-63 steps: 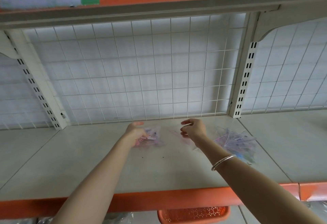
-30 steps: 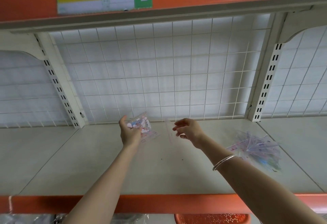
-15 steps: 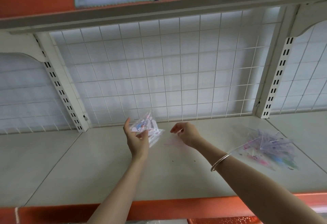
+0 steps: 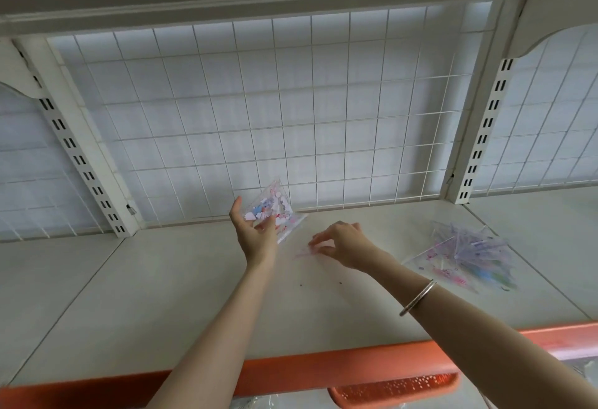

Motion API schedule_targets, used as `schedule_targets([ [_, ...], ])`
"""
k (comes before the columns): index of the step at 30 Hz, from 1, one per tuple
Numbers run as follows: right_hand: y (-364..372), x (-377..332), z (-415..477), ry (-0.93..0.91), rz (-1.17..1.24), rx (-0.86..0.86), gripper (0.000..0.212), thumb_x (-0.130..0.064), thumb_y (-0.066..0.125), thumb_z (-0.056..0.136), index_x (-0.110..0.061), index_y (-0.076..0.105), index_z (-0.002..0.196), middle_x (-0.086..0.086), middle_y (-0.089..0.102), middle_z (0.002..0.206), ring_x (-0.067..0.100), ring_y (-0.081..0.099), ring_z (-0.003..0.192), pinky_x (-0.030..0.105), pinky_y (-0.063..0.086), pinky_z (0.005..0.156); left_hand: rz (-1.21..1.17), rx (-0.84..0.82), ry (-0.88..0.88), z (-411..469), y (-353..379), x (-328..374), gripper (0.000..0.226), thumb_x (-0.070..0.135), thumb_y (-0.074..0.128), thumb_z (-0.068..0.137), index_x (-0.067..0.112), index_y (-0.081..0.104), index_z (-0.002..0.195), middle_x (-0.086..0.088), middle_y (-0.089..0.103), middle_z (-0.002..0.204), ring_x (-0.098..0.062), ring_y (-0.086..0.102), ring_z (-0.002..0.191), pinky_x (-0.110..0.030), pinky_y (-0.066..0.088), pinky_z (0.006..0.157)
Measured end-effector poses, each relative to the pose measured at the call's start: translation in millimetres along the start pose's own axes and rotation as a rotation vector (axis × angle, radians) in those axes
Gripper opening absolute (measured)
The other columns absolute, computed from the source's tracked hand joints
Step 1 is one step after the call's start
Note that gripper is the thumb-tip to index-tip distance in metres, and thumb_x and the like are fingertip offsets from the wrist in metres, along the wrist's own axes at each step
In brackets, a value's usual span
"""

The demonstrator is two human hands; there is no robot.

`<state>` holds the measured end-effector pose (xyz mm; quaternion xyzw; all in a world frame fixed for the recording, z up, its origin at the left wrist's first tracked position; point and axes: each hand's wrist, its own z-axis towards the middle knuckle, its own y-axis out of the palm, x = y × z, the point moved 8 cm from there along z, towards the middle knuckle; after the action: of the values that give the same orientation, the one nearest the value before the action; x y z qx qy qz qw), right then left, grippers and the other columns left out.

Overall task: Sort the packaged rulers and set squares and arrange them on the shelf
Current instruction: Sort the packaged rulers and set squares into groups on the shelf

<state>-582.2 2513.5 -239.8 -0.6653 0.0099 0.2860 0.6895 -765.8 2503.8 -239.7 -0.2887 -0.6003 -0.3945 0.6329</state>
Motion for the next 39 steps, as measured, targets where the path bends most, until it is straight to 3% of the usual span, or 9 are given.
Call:
schedule_targets([
  [5,-18.1,27.8,-12.1,0.049,0.021,0.003,0.025,-0.039,0.058,0.091,-0.031,0.069,0.112,-0.012,0.064,0.122,0.013,0.048,0.118,0.033,0.024,0.096,-0.003,-0.038,-0.012,-5.1,16.1,-4.2,0.068,0.006,0.062,0.085,0.038,0.032,0.138,-0.007,0.054,0.122,-0.020,0.061,0.103,-0.040,0.051,0.094],
  [11,-28.9,54.9,-17.9,0.121,0.016,0.015,0.024,-0.039,0.058,0.091,-0.035,0.068,0.112,-0.016,0.060,0.126,0.011,0.046,0.123,0.031,0.022,0.096,0.000,-0.079,-0.026,-16.1,32.1,-4.1,0.068,0.006,0.062,0.086,0.032,0.032,0.140,-0.007,0.055,0.115,-0.017,0.060,0.094,-0.024,0.046,0.077],
  [18,-38.1,54.5,-15.3,0.110,-0.002,0.084,0.024,-0.031,0.060,0.091,-0.031,0.067,0.114,-0.012,0.059,0.129,0.014,0.048,0.122,0.032,0.025,0.096,-0.010,-0.138,-0.060,-22.2,40.1,-5.3,0.077,0.007,0.070,0.084,0.034,0.027,0.141,-0.013,0.059,0.119,-0.019,0.065,0.095,-0.027,0.050,0.080],
  [20,-58.3,54.4,-15.7,0.117,0.110,0.249,0.022,-0.025,0.063,0.089,-0.025,0.069,0.110,-0.006,0.064,0.121,0.017,0.056,0.113,0.031,0.034,0.096,-0.015,-0.168,-0.061,-24.3,43.4,0.5,0.077,0.005,0.070,0.084,0.033,0.027,0.142,-0.012,0.061,0.116,-0.014,0.066,0.089,-0.020,0.050,0.071],
  [22,-75.5,54.6,-16.1,0.142,0.288,0.353,0.020,-0.023,0.065,0.088,-0.020,0.069,0.107,-0.003,0.068,0.109,0.018,0.062,0.099,0.026,0.043,0.084,-0.015,-0.206,-0.058,-28.4,49.7,8.9,0.075,0.002,0.070,0.083,0.028,0.031,0.141,-0.014,0.063,0.108,-0.008,0.064,0.079,-0.011,0.048,0.056],
  [27,-81.2,47.9,-10.4,0.233,0.828,0.218,0.039,-0.027,0.067,0.087,-0.018,0.051,0.122,0.004,0.065,0.097,0.018,0.063,0.078,0.026,0.051,0.068,0.007,-0.360,-0.093,-39.7,74.7,23.9,0.071,0.008,0.078,0.077,0.032,0.040,0.132,-0.017,0.064,0.107,-0.014,0.065,0.081,-0.011,0.047,0.051],
  [30,-81.1,43.6,-12.1,0.231,1.077,0.198,0.021,-0.010,0.064,0.089,-0.011,0.055,0.109,0.008,0.062,0.081,0.013,0.059,0.059,0.023,0.052,0.058,0.017,-0.427,-0.095,-48.1,85.2,30.1,0.071,0.006,0.081,0.073,0.033,0.044,0.128,-0.015,0.066,0.101,-0.014,0.066,0.077,-0.012,0.047,0.050],
  [33,-79.9,48.6,-15.0,0.253,1.155,0.216,0.007,-0.002,0.061,0.089,-0.007,0.060,0.093,0.009,0.062,0.074,0.013,0.057,0.052,0.022,0.051,0.054,0.037,-0.441,-0.084,-53.2,90.2,33.7,0.071,0.005,0.080,0.073,0.030,0.045,0.128,-0.010,0.065,0.092,-0.014,0.065,0.076,-0.011,0.046,0.049],
  [39,-72.0,60.6,-21.6,0.289,1.173,0.194,0.007,-0.008,0.059,0.091,-0.003,0.062,0.096,0.011,0.064,0.079,0.022,0.060,0.063,0.021,0.051,0.055,0.027,-0.351,-0.111,-45.2,81.0,32.9,0.068,0.005,0.079,0.075,0.031,0.043,0.127,-0.016,0.063,0.107,-0.015,0.065,0.079,-0.013,0.048,0.049],
])
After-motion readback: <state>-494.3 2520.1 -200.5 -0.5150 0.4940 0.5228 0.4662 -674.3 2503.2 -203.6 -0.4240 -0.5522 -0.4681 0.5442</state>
